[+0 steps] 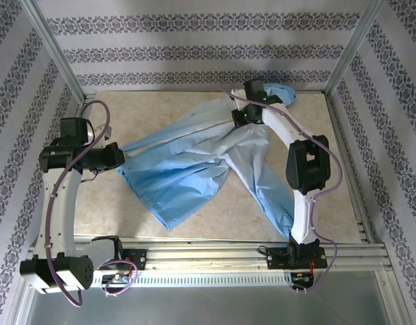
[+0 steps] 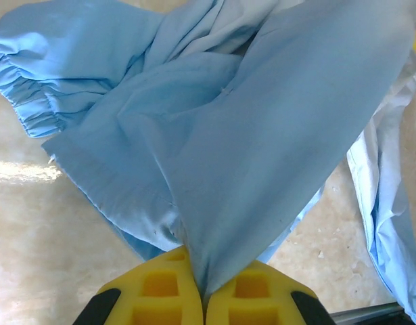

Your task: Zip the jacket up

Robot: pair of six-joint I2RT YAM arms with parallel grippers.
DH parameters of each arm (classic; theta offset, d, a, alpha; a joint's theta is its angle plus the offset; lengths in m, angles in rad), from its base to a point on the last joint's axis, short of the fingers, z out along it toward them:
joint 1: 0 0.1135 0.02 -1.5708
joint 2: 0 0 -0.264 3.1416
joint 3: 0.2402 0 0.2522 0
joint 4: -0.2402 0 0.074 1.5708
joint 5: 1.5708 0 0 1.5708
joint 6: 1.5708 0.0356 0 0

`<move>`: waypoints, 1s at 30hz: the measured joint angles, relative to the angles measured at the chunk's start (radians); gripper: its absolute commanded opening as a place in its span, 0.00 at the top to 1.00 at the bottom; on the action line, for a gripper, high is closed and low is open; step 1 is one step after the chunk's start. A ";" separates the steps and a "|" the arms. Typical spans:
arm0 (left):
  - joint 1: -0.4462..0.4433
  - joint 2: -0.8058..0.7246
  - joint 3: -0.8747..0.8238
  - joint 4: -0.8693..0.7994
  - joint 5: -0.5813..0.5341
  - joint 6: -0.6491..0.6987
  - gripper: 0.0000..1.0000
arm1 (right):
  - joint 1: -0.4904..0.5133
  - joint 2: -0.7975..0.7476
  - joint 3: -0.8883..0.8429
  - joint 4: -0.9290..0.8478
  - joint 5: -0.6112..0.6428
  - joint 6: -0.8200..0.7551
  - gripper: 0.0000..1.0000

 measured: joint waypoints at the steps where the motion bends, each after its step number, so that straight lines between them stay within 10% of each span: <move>1: 0.004 -0.008 0.000 -0.003 0.000 0.000 1.00 | -0.002 0.018 0.012 -0.003 0.000 0.003 1.00; 30: 0.069 0.010 0.066 -0.051 0.051 0.034 1.00 | -0.259 0.208 0.443 -0.109 -0.103 0.004 1.00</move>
